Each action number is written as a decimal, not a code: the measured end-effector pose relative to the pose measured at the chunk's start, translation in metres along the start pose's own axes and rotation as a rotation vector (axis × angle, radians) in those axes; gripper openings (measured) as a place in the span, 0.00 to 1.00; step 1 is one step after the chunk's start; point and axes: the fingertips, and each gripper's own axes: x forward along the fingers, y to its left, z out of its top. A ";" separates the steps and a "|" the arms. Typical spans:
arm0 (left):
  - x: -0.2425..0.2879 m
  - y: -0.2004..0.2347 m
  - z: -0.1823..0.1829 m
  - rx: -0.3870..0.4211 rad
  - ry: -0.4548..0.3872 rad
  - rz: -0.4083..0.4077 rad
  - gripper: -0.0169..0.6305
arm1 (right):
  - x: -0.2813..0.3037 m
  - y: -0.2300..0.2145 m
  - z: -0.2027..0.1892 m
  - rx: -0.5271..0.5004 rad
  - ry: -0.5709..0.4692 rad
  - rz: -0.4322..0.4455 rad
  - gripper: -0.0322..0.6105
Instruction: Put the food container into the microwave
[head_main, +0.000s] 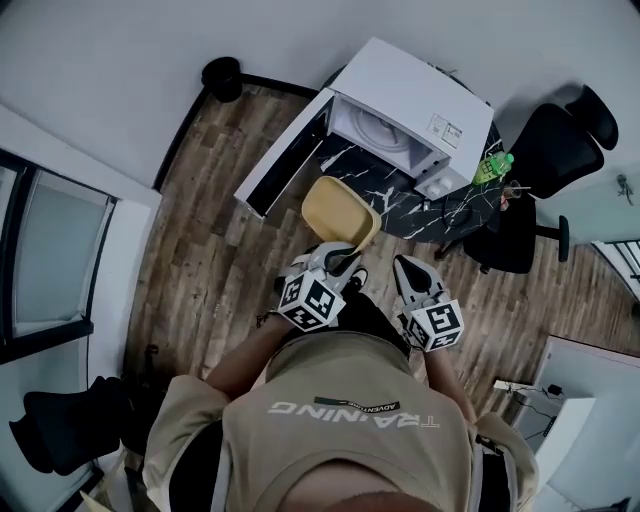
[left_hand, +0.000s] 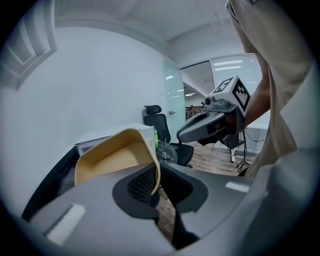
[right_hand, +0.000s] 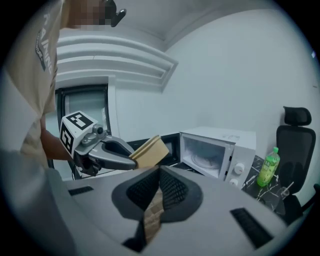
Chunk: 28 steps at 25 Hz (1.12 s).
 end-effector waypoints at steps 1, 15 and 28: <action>0.005 0.004 -0.001 0.003 0.006 0.002 0.08 | 0.003 -0.004 -0.002 0.003 0.007 0.002 0.07; 0.078 0.052 0.037 -0.010 0.104 0.074 0.08 | 0.070 -0.116 0.027 -0.001 -0.089 0.123 0.07; 0.133 0.059 0.019 0.037 0.332 0.019 0.08 | 0.110 -0.161 0.016 0.021 -0.114 0.262 0.07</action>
